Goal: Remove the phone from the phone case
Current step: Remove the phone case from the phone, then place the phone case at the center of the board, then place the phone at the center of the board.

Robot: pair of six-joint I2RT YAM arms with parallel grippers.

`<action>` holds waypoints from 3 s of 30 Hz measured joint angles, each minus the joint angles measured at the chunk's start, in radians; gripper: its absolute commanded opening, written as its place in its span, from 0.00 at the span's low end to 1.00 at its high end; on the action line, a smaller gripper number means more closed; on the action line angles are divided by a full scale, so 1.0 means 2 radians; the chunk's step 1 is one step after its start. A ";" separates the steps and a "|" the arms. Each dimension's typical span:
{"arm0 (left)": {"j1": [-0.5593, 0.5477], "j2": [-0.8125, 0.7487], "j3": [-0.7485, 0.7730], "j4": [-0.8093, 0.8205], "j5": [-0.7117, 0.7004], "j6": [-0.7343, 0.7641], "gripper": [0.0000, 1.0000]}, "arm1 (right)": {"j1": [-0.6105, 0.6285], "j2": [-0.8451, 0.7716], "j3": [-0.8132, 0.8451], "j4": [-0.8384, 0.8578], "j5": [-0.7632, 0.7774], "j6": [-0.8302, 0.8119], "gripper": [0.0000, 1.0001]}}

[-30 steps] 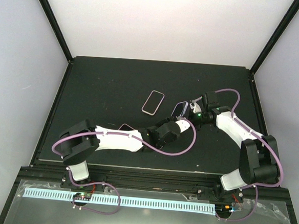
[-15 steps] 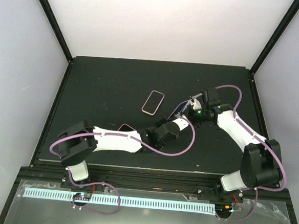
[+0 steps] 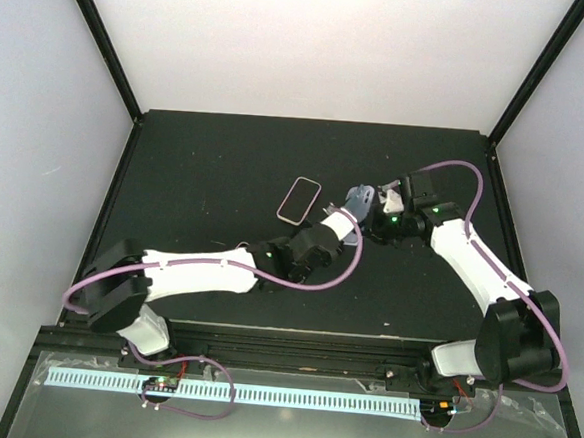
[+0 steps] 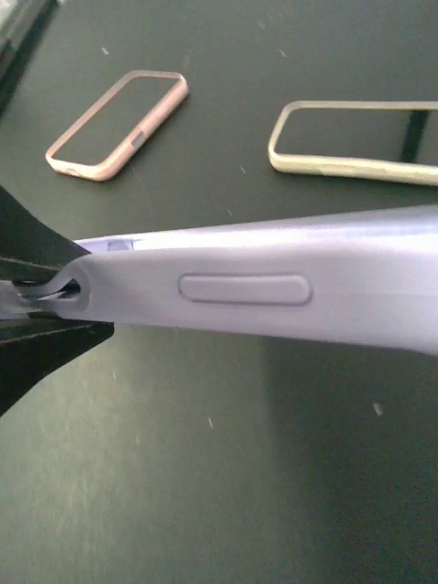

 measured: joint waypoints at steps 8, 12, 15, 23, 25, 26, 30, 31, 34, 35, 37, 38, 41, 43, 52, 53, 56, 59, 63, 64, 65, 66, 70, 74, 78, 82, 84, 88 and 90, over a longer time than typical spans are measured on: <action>0.027 -0.105 -0.033 0.004 -0.018 -0.027 0.02 | -0.026 0.008 0.017 -0.014 0.058 -0.042 0.01; 0.069 -0.103 -0.075 -0.016 -0.040 -0.032 0.02 | -0.060 0.030 0.063 -0.014 0.055 -0.111 0.01; 0.106 -0.083 -0.088 -0.025 -0.072 -0.028 0.02 | -0.094 0.054 0.097 -0.009 0.043 -0.180 0.01; 0.180 0.036 -0.056 -0.021 -0.105 0.027 0.02 | -0.177 0.194 0.264 -0.067 0.007 -0.351 0.01; 0.198 0.079 -0.025 -0.021 -0.105 0.052 0.02 | -0.191 0.231 0.297 -0.090 -0.010 -0.376 0.01; 0.207 0.103 -0.007 -0.019 -0.106 0.065 0.02 | -0.197 0.249 0.310 -0.101 -0.018 -0.385 0.01; 0.226 0.168 0.026 0.005 -0.114 0.119 0.02 | -0.211 0.304 0.335 -0.133 -0.033 -0.406 0.01; 0.229 0.178 0.026 0.013 -0.115 0.133 0.02 | -0.213 0.315 0.337 -0.139 -0.035 -0.408 0.01; 0.232 0.203 0.026 0.032 -0.113 0.176 0.02 | -0.213 0.339 0.338 -0.149 -0.037 -0.408 0.01; 0.233 0.207 0.026 0.035 -0.111 0.186 0.02 | -0.214 0.345 0.338 -0.153 -0.037 -0.407 0.01; 0.233 0.213 0.026 0.043 -0.106 0.209 0.02 | -0.214 0.359 0.344 -0.161 -0.037 -0.406 0.01; 0.235 0.215 0.026 0.049 -0.105 0.218 0.01 | -0.215 0.364 0.346 -0.162 -0.037 -0.405 0.01; 0.236 0.220 0.026 0.063 -0.101 0.240 0.02 | -0.215 0.374 0.350 -0.163 -0.036 -0.402 0.01; 0.237 0.226 0.026 0.067 -0.100 0.251 0.02 | -0.217 0.376 0.352 -0.163 -0.036 -0.401 0.01; 0.241 0.247 0.029 0.068 -0.109 0.268 0.01 | -0.242 0.380 0.367 -0.160 -0.029 -0.394 0.01; 0.241 0.247 0.029 0.068 -0.110 0.270 0.02 | -0.245 0.385 0.373 -0.161 -0.027 -0.394 0.01; 0.243 0.251 0.029 0.068 -0.117 0.274 0.02 | -0.251 0.410 0.400 -0.165 -0.017 -0.394 0.04; 0.245 0.255 0.031 0.060 -0.125 0.272 0.02 | -0.257 0.442 0.439 -0.185 -0.015 -0.395 0.08; 0.246 0.256 0.043 0.035 -0.126 0.259 0.07 | -0.257 0.472 0.484 -0.212 -0.010 -0.402 0.28; 0.246 0.256 0.045 0.029 -0.126 0.255 0.10 | -0.257 0.477 0.492 -0.211 -0.001 -0.406 0.33; 0.246 0.256 0.049 0.020 -0.126 0.250 0.14 | -0.257 0.478 0.493 -0.208 0.005 -0.404 0.38; 0.246 0.256 0.053 0.013 -0.126 0.245 0.18 | -0.257 0.478 0.492 -0.206 0.013 -0.405 0.40; 0.247 0.270 0.072 -0.020 -0.124 0.219 0.28 | -0.259 0.472 0.480 -0.194 0.039 -0.402 0.50; 0.251 0.284 0.077 -0.057 -0.115 0.196 0.49 | -0.263 0.446 0.446 -0.177 0.055 -0.398 0.56; 0.253 0.286 0.080 -0.087 -0.111 0.173 0.65 | -0.265 0.388 0.403 -0.170 0.053 -0.398 0.57; 0.253 0.286 0.102 -0.123 -0.107 0.144 0.77 | -0.265 0.319 0.366 -0.163 0.023 -0.397 0.57; 0.253 0.285 0.117 -0.142 -0.097 0.120 0.84 | -0.264 0.282 0.337 -0.157 0.002 -0.394 0.57; 0.253 0.278 0.145 -0.182 -0.052 0.073 0.99 | -0.252 0.217 0.267 -0.143 -0.034 -0.391 0.57; 0.253 0.277 0.175 -0.215 -0.014 0.048 0.99 | -0.238 0.182 0.229 -0.133 -0.051 -0.391 0.57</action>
